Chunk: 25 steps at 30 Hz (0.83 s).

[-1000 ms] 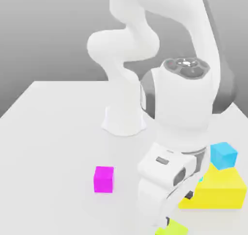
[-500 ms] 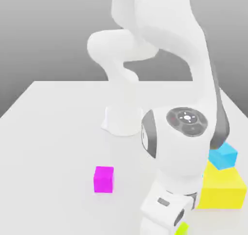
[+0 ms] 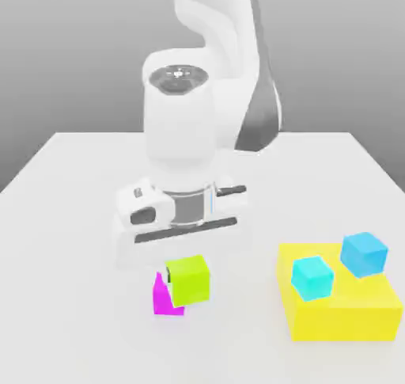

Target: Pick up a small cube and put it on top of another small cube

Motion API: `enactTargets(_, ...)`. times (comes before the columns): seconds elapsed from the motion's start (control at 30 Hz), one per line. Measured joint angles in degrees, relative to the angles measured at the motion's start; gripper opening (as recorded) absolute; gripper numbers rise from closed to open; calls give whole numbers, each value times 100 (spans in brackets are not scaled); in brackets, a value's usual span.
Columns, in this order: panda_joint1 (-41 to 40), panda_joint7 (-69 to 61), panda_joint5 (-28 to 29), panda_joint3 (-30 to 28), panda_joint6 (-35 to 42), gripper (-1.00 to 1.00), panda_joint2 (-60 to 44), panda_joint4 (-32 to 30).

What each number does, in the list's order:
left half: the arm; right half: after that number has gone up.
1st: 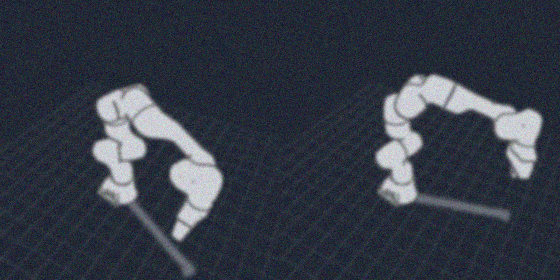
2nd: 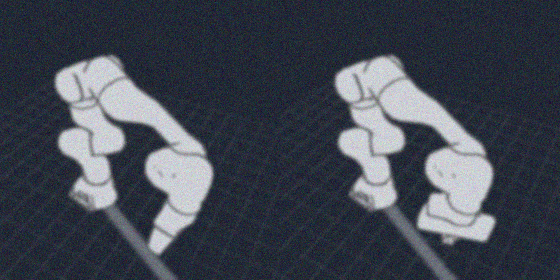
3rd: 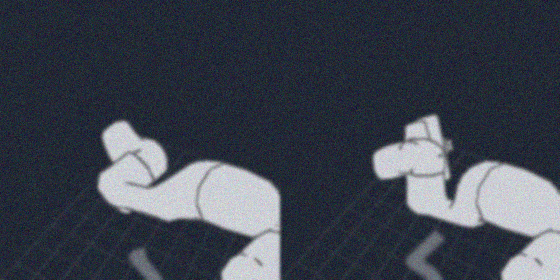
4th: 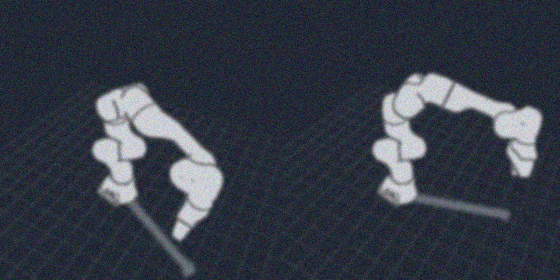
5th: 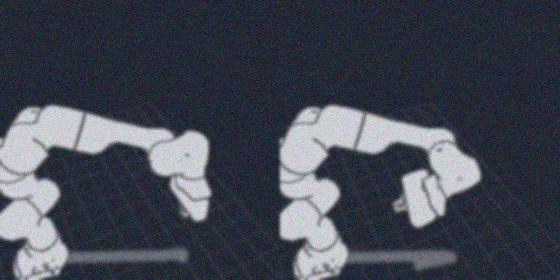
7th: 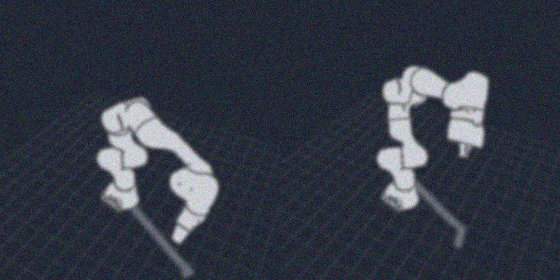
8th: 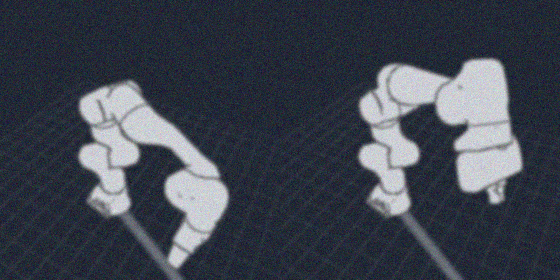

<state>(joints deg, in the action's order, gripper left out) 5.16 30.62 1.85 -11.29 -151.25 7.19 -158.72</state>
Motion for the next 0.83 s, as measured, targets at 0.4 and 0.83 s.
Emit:
enactTargets(0.4,-384,677,-157,26,-1501,100,-645,-829)
enactTargets(0.83,-586,974,274,100,-431,100,457,-851)
